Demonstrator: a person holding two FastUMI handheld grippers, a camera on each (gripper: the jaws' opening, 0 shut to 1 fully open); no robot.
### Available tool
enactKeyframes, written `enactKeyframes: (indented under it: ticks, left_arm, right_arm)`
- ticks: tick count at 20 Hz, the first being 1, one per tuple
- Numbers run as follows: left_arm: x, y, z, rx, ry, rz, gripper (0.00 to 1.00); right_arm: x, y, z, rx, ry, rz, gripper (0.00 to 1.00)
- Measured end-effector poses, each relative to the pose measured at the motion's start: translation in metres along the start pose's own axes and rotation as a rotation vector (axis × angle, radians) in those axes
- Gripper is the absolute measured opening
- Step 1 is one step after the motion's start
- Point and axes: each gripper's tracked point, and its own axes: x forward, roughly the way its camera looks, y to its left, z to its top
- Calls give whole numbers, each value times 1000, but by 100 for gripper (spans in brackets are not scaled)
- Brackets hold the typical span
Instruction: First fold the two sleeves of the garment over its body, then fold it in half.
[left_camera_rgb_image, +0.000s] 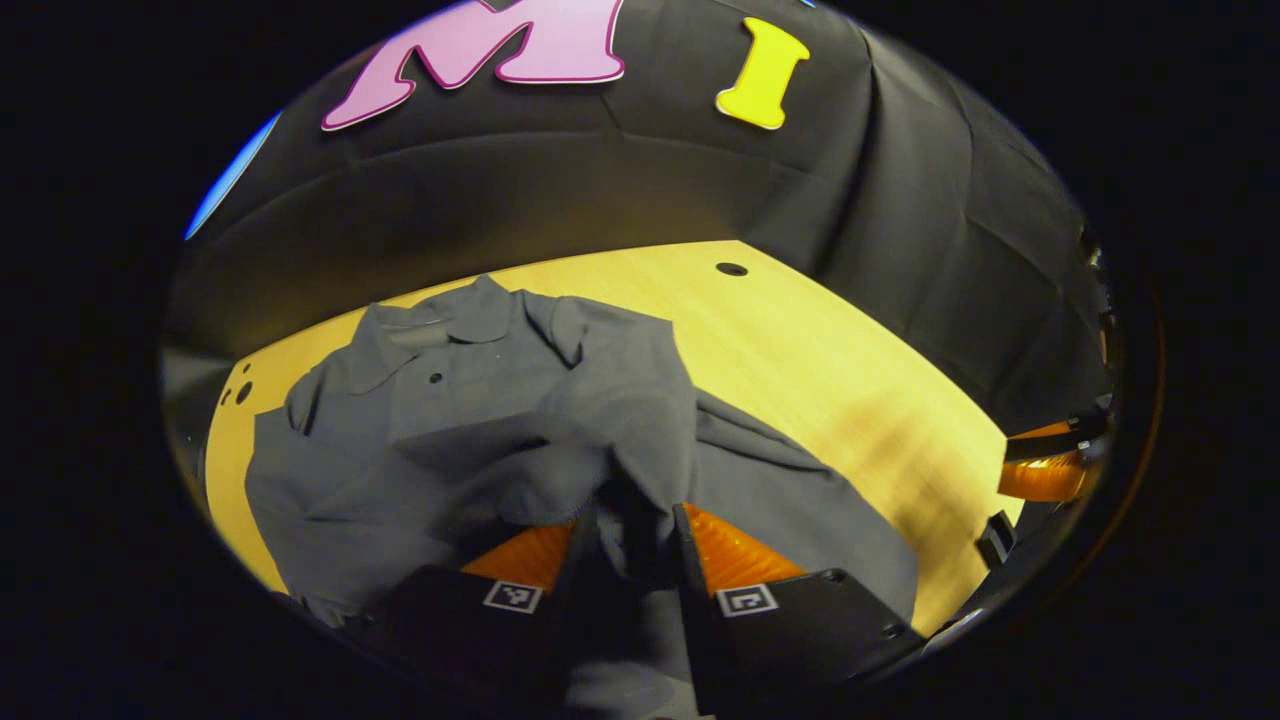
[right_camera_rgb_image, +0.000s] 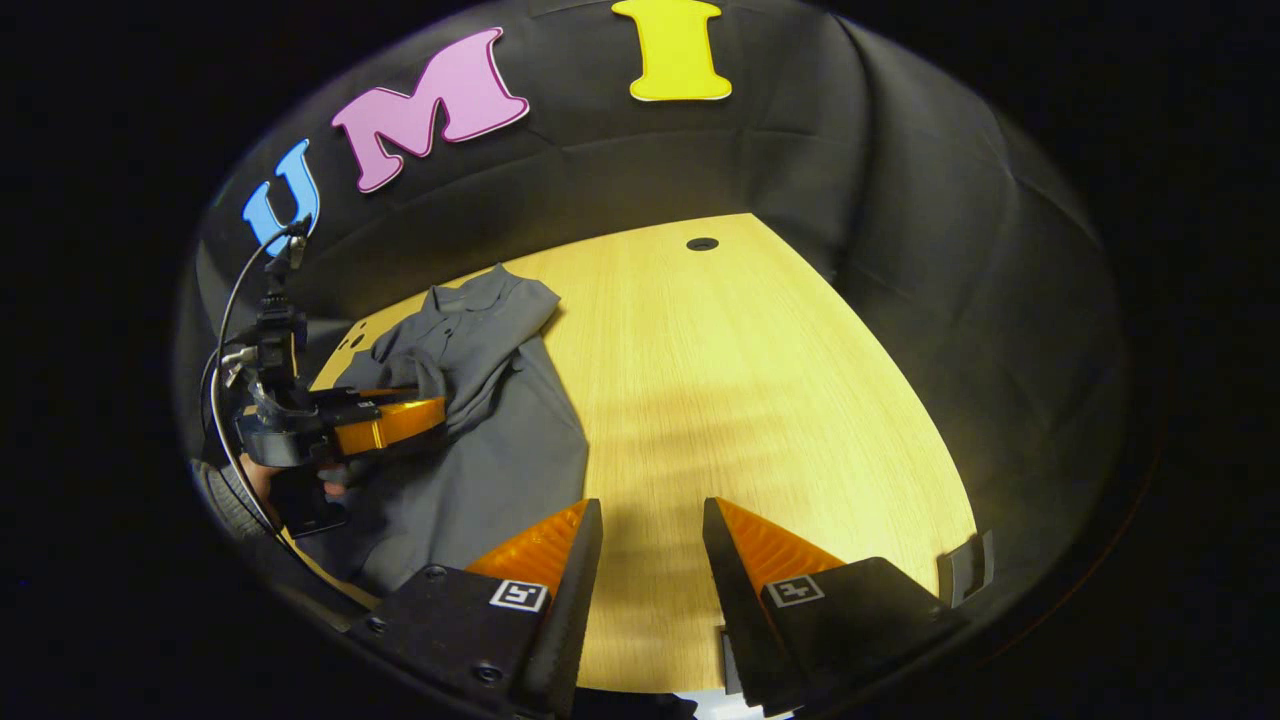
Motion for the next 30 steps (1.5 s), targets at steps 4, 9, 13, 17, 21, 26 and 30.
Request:
enactKeyframes:
  ticks: [4,9,13,17,21,26,30]
  left_arm:
    - [-12,-26,7,4,-47,-64,66]
    - [-50,-44,12,62,-115,-118,89]
    - [-89,-32,-5,101,-122,-115,87]
    - [-136,4,-34,32,-111,-83,97]
    - [-180,66,-73,-19,-78,43,94]
    - [-225,132,-133,-43,-15,192,98]
    - [-251,173,-191,-92,62,305,98]
  right_arm:
    - [2,4,0,-10,6,18,64]
    - [1,15,-8,-19,18,34,64]
    - [1,27,-16,-1,32,55,71]
    - [-6,51,-25,-30,26,89,81]
    - [-9,73,-46,-41,51,96,89]
    - [-9,95,-70,-70,88,86,94]
    - [-2,99,-86,-83,115,58,94]
